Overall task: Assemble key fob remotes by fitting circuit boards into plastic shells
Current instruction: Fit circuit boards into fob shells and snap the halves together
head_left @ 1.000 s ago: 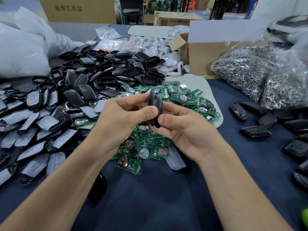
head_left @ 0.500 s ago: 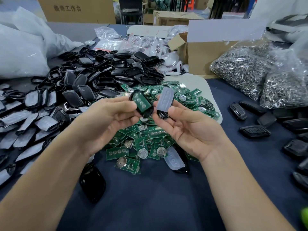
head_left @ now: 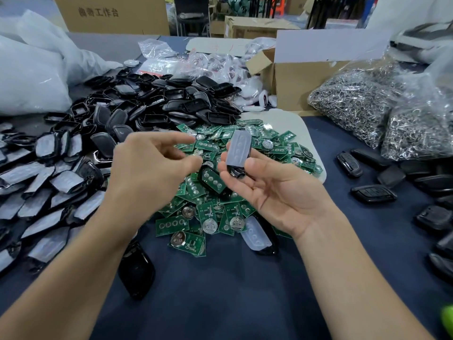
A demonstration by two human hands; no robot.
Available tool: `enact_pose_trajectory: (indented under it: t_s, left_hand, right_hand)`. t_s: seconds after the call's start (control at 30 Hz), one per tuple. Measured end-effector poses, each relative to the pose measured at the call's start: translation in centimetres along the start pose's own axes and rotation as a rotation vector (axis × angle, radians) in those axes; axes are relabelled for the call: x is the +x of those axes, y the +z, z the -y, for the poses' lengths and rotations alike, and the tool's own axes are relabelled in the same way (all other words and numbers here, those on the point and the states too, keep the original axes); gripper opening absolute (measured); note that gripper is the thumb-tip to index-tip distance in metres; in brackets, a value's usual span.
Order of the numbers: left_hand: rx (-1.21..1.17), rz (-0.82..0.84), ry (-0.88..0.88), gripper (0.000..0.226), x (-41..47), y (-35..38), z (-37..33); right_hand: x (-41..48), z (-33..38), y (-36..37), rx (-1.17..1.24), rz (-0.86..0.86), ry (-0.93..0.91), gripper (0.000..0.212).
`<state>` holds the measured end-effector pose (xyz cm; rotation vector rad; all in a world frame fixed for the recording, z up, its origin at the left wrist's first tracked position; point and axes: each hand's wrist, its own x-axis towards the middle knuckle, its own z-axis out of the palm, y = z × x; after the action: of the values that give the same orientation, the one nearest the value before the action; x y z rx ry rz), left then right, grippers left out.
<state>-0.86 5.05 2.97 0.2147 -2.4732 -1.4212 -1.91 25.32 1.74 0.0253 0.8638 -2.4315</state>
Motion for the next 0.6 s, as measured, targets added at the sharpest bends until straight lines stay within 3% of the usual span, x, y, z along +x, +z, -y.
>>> enact_pose_trajectory:
  t_s: [0.1,0.2,0.37,0.5,0.6]
  left_hand:
    - [-0.430,0.246,-0.058,0.034,-0.2,0.2,-1.1]
    - [-0.555,0.447,-0.106,0.046,-0.4,0.5,-1.2]
    - [-0.539,0.270,-0.085,0.028,-0.2,0.7,-0.6]
    - [-0.457,0.148,-0.054,0.030,-0.2,1.0,-0.2]
    - [-0.425,0.060,-0.070,0.029,-0.2,1.5,-0.2]
  right_hand:
    - [0.1,-0.3,0.2,-0.066,0.049,0.049,0.054]
    - [0.1,-0.5,0.4,-0.155,0.110,0.104,0.046]
    - [0.1,-0.7,0.5,-0.257,0.038,0.085,0.044]
    - [0.6,-1.9,1.2,-0.524,-0.126,-0.107,0.017]
    - [0.8,-2.7,1.5,-0.662,-0.225,-0.251,0.017]
